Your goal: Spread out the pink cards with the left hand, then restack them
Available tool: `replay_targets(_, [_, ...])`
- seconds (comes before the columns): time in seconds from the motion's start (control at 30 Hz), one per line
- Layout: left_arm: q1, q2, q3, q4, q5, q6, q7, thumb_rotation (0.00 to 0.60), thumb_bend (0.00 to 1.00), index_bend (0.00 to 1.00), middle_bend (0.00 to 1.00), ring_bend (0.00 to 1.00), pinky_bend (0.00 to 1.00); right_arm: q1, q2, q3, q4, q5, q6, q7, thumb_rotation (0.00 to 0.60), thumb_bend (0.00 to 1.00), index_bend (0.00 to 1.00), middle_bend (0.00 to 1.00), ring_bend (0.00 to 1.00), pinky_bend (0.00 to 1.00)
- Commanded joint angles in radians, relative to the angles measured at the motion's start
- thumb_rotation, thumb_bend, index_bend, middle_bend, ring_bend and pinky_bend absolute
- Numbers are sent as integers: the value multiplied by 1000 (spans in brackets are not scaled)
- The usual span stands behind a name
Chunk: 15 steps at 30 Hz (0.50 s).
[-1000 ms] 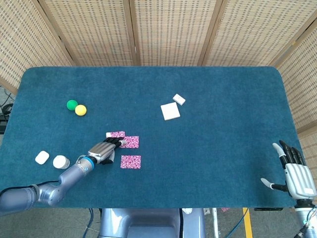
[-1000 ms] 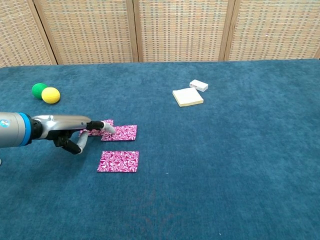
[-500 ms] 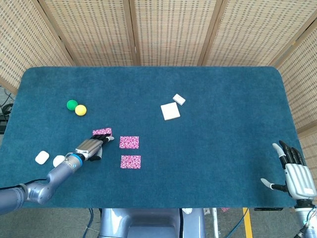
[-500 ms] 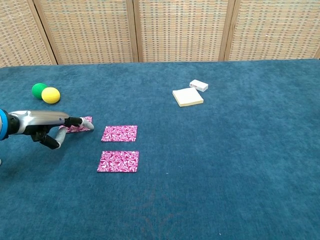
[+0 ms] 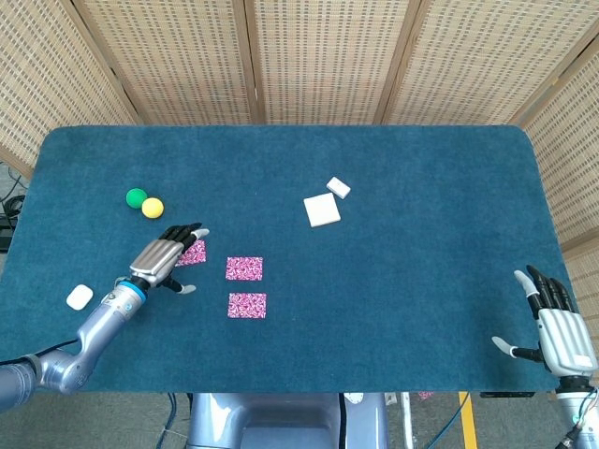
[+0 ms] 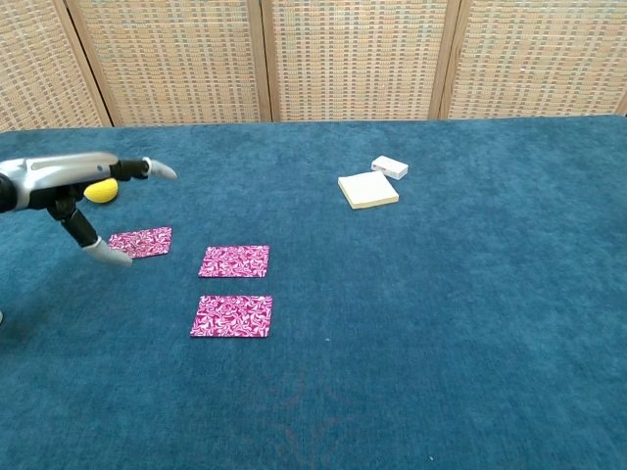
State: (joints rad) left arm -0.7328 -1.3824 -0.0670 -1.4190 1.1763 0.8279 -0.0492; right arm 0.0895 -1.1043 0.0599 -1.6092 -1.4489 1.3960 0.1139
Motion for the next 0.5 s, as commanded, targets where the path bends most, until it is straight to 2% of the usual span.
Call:
replay_targets(0.03, [-3,-20,-21,-8,-14,5,50,600,88,123,0,0,0,0,1,0,0,0,-1,1,600,1,0,0,0,0])
replay_targets(0.23, [-56,-83,-57,-7,-123,-33,169,600,130,232,0,0,0,1,2,0,1,1,-3,8,600,1,0,0,0,0])
replay_targets(0.4, [-100,-135,-78,2,-222,-40,277,600,151,244,0,0,0,3,3,1,3,2,-7,16,600,1,0,0,0,0])
replay_targets(0.5, [-122,-160,-81,8,-274,-34,339,600,216,267,0,0,0,3,4,1,4,1,-8,20,600,1,0,0,0,0])
